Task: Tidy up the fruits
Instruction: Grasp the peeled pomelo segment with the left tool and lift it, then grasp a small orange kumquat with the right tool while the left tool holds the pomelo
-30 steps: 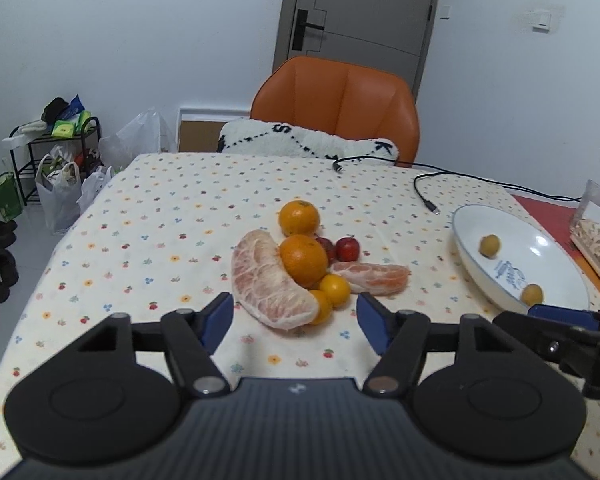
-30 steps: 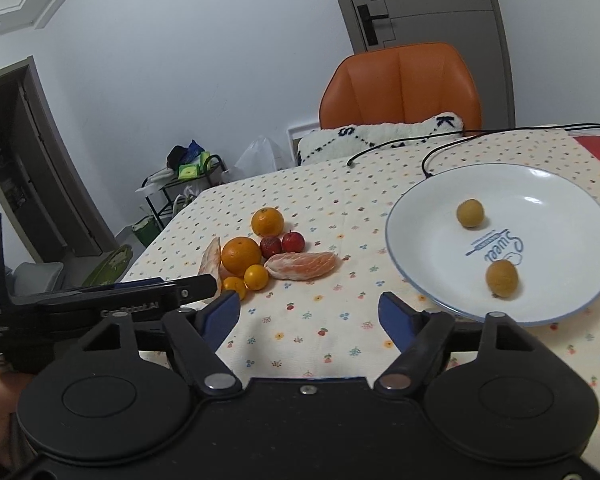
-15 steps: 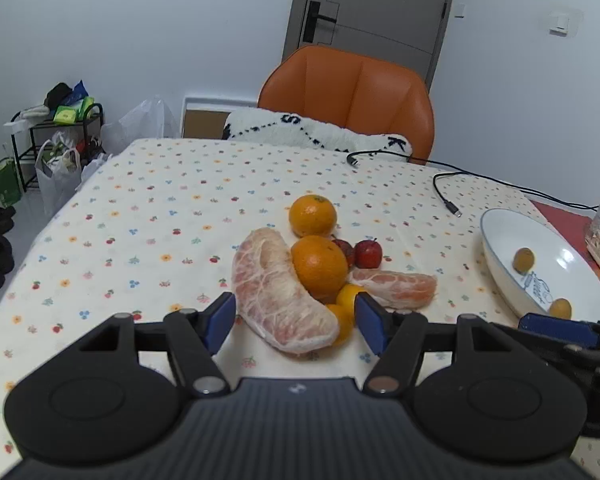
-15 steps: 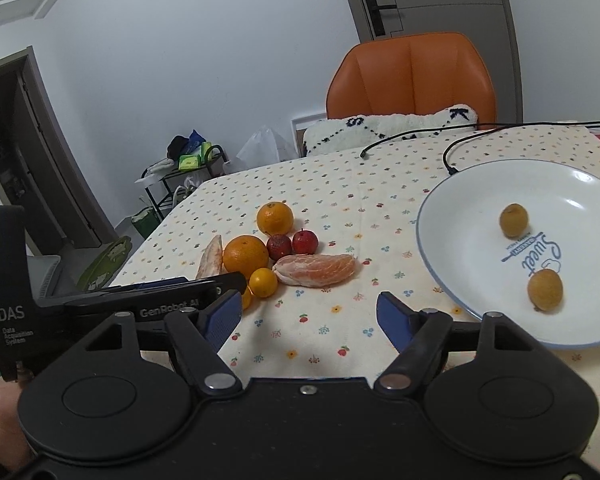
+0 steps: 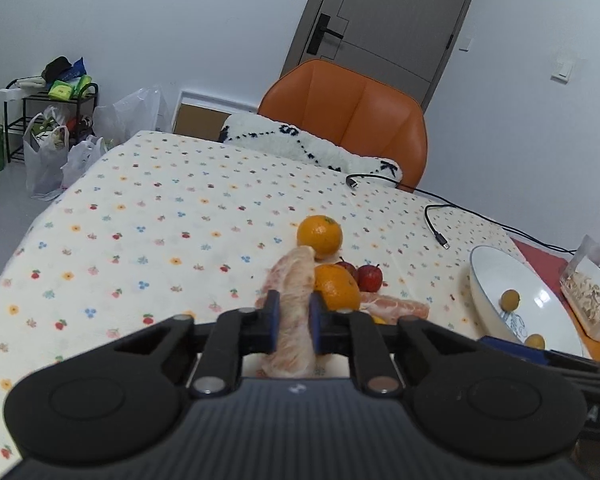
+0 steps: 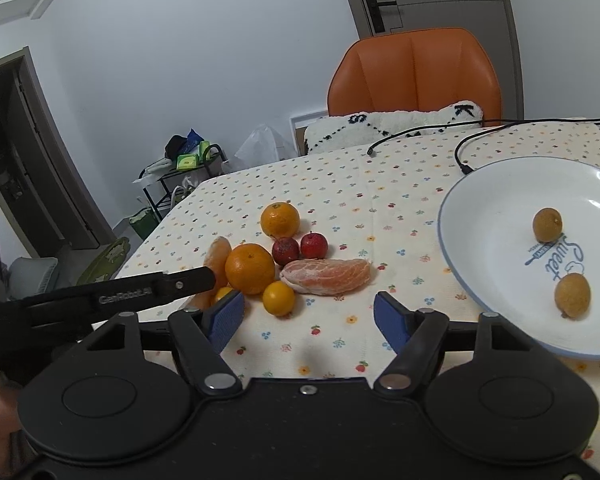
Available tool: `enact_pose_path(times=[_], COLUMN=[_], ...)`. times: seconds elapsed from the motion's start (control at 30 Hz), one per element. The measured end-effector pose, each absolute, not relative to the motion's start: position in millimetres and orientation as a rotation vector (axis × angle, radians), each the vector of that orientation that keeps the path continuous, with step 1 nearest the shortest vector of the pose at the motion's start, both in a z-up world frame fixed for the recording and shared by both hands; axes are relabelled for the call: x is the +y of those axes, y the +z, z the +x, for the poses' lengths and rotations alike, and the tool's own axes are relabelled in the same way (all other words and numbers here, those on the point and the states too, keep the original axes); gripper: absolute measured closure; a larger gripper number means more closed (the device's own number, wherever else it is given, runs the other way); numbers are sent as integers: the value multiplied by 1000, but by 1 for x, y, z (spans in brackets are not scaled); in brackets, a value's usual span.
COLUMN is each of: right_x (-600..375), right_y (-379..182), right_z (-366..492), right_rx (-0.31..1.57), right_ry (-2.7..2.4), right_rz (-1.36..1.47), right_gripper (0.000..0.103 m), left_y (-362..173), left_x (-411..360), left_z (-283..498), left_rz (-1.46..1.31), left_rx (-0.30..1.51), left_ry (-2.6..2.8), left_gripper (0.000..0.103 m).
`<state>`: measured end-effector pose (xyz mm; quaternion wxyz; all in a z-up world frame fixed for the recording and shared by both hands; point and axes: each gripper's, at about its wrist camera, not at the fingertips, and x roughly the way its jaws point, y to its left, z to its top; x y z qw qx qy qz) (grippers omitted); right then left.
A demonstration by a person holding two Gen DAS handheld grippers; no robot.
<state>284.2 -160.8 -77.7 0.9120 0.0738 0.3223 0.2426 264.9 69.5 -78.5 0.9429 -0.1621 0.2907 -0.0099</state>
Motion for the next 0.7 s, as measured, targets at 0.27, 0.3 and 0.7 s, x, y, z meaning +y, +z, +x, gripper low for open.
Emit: enact_pose_path(times=[0.27,0.3,0.7], right_x=[-158,-157,-130], right_y=[-87,-88,-93], right_z=[291,292,299], right_rx=[692,697,709], right_ry=[502,504,537], right_rz=[197,203,173], right_gripper=[41,43,43], left_y=[-75,-75,-84], left_x=[79,80,79], left_z=[255,254,257], left_rz=[-337,-335,-284], left_rx=[587,589,618], left_ry=[-18,-12,-10], left_gripper=[96,97,92])
